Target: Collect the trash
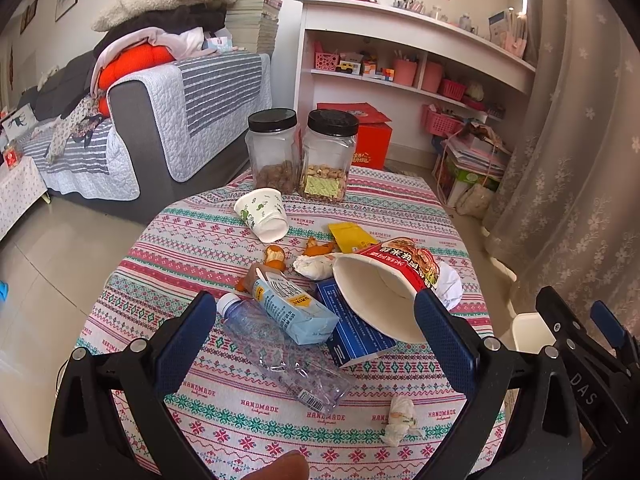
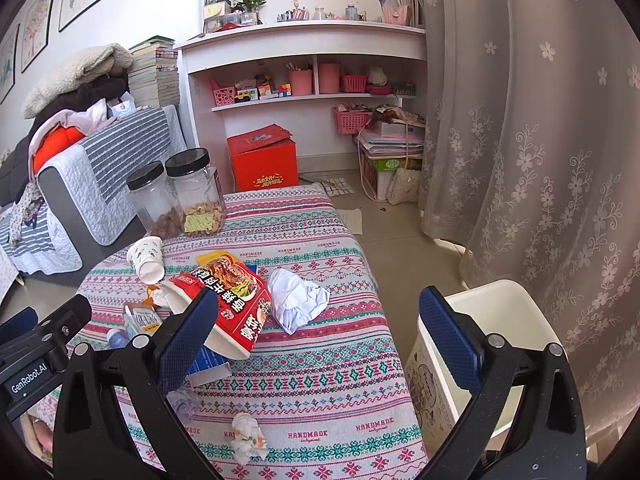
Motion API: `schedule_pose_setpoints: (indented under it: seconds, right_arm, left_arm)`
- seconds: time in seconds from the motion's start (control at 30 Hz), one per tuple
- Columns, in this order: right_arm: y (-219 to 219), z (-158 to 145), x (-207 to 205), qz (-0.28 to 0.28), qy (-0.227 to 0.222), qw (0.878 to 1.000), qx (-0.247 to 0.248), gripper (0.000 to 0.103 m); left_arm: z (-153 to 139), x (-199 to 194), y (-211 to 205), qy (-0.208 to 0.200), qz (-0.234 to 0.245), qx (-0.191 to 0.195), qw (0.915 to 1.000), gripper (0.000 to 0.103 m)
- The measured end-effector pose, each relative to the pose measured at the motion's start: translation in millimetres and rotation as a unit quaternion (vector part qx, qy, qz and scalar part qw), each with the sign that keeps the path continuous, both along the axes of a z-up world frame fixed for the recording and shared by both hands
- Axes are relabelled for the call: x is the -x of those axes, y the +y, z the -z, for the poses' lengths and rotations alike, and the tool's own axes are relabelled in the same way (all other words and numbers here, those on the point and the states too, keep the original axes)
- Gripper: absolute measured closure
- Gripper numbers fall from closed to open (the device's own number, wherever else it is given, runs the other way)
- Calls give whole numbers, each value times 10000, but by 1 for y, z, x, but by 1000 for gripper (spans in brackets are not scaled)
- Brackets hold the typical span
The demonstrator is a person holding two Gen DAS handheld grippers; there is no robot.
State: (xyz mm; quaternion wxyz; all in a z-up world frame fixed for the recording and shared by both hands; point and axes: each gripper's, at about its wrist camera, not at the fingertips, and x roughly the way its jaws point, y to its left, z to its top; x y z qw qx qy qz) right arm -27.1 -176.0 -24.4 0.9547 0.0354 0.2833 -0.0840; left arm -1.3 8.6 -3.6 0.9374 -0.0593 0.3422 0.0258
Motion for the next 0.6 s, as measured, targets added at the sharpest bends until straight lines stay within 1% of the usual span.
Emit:
schedule_pose_setpoints:
  seconds: [0.37, 0.6]
  right_arm:
    - [2, 3, 0, 1, 13, 10000, -7, 7]
    - [1, 2, 0, 2, 20, 10000, -7, 7]
  left_arm:
    - [7, 0, 2, 56, -49, -12, 10000, 7]
    - [6, -1, 1, 71, -57, -13, 10000, 7]
